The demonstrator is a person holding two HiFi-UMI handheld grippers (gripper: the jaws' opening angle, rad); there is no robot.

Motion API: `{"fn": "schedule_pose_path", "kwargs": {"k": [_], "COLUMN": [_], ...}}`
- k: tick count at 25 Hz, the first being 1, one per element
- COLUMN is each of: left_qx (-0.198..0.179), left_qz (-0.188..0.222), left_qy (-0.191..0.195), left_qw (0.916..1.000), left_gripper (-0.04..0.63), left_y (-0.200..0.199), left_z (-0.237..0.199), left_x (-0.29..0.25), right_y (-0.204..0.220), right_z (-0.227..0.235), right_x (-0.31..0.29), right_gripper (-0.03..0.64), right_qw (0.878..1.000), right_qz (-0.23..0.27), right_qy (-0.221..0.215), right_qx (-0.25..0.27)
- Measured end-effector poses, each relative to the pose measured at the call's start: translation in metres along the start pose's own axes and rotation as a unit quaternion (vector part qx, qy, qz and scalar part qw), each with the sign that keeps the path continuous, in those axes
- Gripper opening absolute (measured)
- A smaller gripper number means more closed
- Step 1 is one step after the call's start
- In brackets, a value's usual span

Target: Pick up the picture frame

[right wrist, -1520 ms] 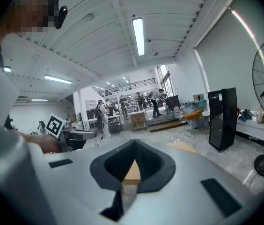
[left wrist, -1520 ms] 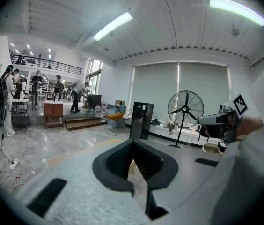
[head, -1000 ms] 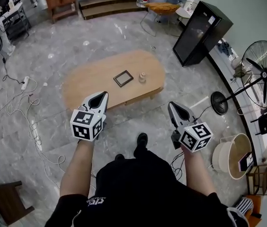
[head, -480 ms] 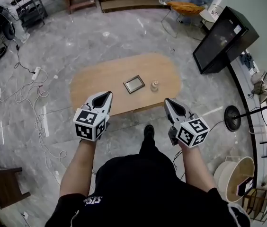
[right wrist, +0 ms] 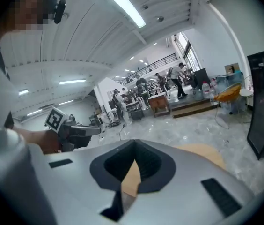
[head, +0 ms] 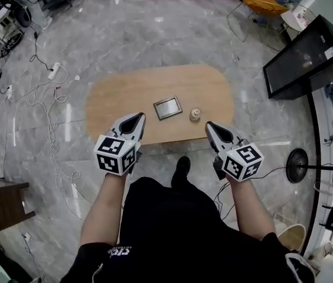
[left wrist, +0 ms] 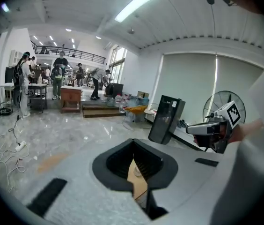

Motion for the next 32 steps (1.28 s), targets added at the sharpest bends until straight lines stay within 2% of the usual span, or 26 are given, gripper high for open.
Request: {"fn": "schedule_pose_path", "kwargs": {"k": [3,8,14,17,25,32], "left_qx": [0.005,0.014,0.033,0.039,0.040,0.050], "left_qz": [-0.013,-0.026,-0.039,-0.046,-0.042,-0.067], "left_qy": [-0.016,-0.038,-0.029,-0.020,-0.002,0.008], "left_qw": [0.9998,0.9989,0.9983,0.9980,0.9983,0.9965], "left_gripper": [0.009,0.008,0.009,0.009,0.009,0.009], "left_y": [0.008,0.020,0.044,0.052,0.056,0.088], "left_z": [-0.008,-0.031,-0.051,-0.060,-0.085,-0.107], "left_x": [-0.012,-0.024,-0.034,-0.040,-0.015,-0.023], "right_y": [0.000,0.014,0.032,0.031,0.045,0.101], "right_z": [0.012,0.032,0.039,0.041,0.008,0.001], "right_x": [-0.017,-0.033,-0.057,-0.078,-0.116,-0.152], "right_gripper": [0.005,0.005,0.019,0.026,0.043,0.060], "right_qw": [1.000,0.999,0.997,0.996,0.992,0.975], "right_qz": [-0.009,-0.032,-0.078,-0.085,-0.118,-0.197], "right_qy": [-0.014,-0.008,0.000,0.007,0.013,-0.013], "right_qx": [0.002,-0.005,0.003,0.007,0.042,0.100]}}
Point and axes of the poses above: the fingertips, and each gripper's own axes: x backward along the fingers, z to its right, y out of its underside, the point moved 1 cm from there along x, backward along the fingers, and after that the axes turned 7 degrees about z, right-handed, at the moved point
